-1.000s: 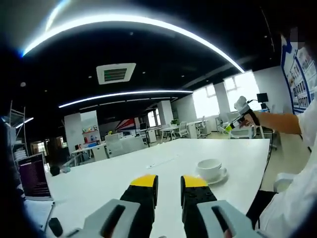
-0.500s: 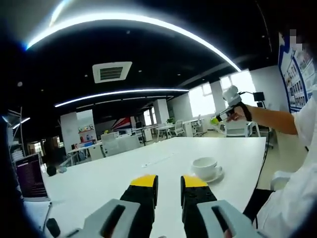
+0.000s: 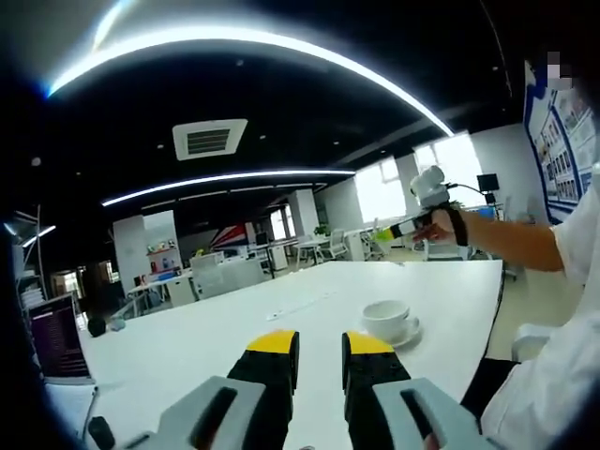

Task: Tidy tabletop coffee trays, cups and spoons，present forward

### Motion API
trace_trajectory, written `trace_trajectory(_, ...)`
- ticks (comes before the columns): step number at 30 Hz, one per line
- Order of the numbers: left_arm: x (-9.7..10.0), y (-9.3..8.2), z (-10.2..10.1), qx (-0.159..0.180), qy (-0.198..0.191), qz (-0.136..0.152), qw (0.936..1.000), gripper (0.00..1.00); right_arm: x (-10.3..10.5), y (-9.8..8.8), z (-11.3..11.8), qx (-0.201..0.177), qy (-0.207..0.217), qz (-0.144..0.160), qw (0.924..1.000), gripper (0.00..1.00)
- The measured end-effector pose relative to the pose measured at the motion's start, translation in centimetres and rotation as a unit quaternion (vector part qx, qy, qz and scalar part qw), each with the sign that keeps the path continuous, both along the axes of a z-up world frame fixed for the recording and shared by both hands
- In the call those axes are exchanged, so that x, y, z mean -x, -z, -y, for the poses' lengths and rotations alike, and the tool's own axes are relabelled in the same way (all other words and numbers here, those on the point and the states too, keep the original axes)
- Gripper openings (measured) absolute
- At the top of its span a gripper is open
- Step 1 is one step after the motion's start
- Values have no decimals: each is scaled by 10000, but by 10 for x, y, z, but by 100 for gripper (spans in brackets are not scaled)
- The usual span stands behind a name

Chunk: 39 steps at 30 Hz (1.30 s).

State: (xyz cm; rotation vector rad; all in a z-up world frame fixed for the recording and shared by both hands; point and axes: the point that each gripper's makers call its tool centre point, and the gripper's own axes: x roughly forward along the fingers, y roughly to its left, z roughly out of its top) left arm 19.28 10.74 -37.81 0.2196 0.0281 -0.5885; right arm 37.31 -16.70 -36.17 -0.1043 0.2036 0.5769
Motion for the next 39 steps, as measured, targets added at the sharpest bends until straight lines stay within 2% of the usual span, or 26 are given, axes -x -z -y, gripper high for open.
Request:
trace_trajectory(6, 2, 1, -4, 21, -45, -14, 10000, 20, 2, 22, -20, -169, -99, -58, 9998, 5)
trace_trajectory(15, 5, 4, -5, -22, -36, -63, 10000, 20, 0, 46, -40, -383, -166, -140, 9990, 5)
trace_trajectory(27, 4, 8, -4, -18, -40, -108, 9999, 20, -1, 91, -49, -280, -153, -347, 9989, 5)
trace_trajectory(39, 4, 12, -4, 28, -64, -146, 9999, 20, 11, 112, -57, -1, -257, -384, 9989, 5)
